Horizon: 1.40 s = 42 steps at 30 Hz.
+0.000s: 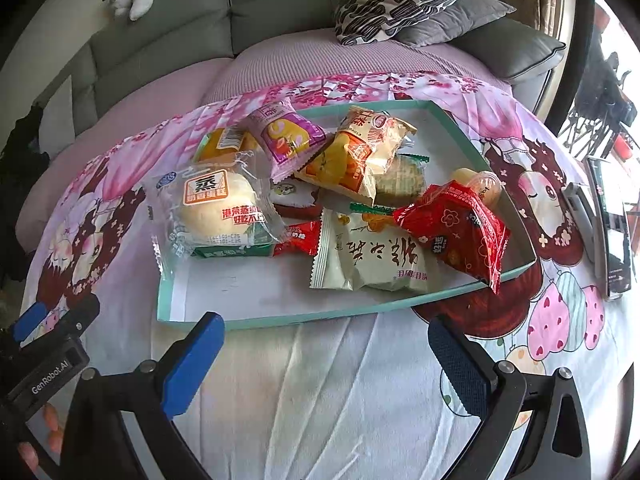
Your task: Organize snacks
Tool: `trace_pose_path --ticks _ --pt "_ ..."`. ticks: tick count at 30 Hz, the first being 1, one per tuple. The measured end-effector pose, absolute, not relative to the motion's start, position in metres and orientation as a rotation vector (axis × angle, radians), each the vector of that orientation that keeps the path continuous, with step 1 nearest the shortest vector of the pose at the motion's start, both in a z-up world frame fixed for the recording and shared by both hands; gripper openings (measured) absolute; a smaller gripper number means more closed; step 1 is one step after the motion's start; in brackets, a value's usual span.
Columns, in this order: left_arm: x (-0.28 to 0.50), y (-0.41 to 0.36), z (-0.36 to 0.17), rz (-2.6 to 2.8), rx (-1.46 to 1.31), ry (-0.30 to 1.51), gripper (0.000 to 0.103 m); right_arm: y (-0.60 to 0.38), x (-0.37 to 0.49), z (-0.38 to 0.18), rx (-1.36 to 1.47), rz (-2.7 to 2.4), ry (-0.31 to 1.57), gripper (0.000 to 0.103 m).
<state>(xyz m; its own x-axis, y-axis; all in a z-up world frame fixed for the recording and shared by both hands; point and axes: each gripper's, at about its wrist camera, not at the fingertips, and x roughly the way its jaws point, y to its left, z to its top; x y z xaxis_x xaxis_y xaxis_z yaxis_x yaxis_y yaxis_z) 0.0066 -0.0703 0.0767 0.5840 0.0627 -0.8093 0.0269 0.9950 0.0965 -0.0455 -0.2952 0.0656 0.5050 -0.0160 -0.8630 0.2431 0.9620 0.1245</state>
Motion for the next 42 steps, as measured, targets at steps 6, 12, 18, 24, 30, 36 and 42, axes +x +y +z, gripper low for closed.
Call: trace_pose_path --ticks 6,12,18,24,30,36,42 --pt "0.0068 -0.0698 0.0771 0.022 0.096 0.948 0.101 -0.2945 -0.0459 0.0658 0.240 -0.155 1.033 0.103" --pt "0.0069 -0.0693 0.0778 0.019 0.090 0.948 0.101 -0.2946 -0.0450 0.0653 0.237 -0.154 1.037 0.103" --pt "0.0070 -0.0692 0.0783 0.026 0.085 0.947 0.101 -0.2945 -0.0448 0.0651 0.237 -0.154 1.038 0.103" --pt "0.0069 -0.0692 0.0783 0.026 0.086 0.947 0.101 -0.2947 -0.0447 0.0642 0.235 -0.152 1.040 0.103" --pt "0.0072 -0.0691 0.0779 0.028 0.085 0.949 0.101 -0.2945 -0.0447 0.0626 0.234 -0.152 1.045 0.103" --pt "0.0074 -0.0691 0.0774 0.029 0.087 0.951 0.101 -0.2949 -0.0441 0.0612 0.231 -0.150 1.049 0.103" --pt "0.0080 -0.0667 0.0774 0.040 0.079 0.952 0.101 -0.2953 -0.0441 0.0615 0.231 -0.150 1.050 0.103"
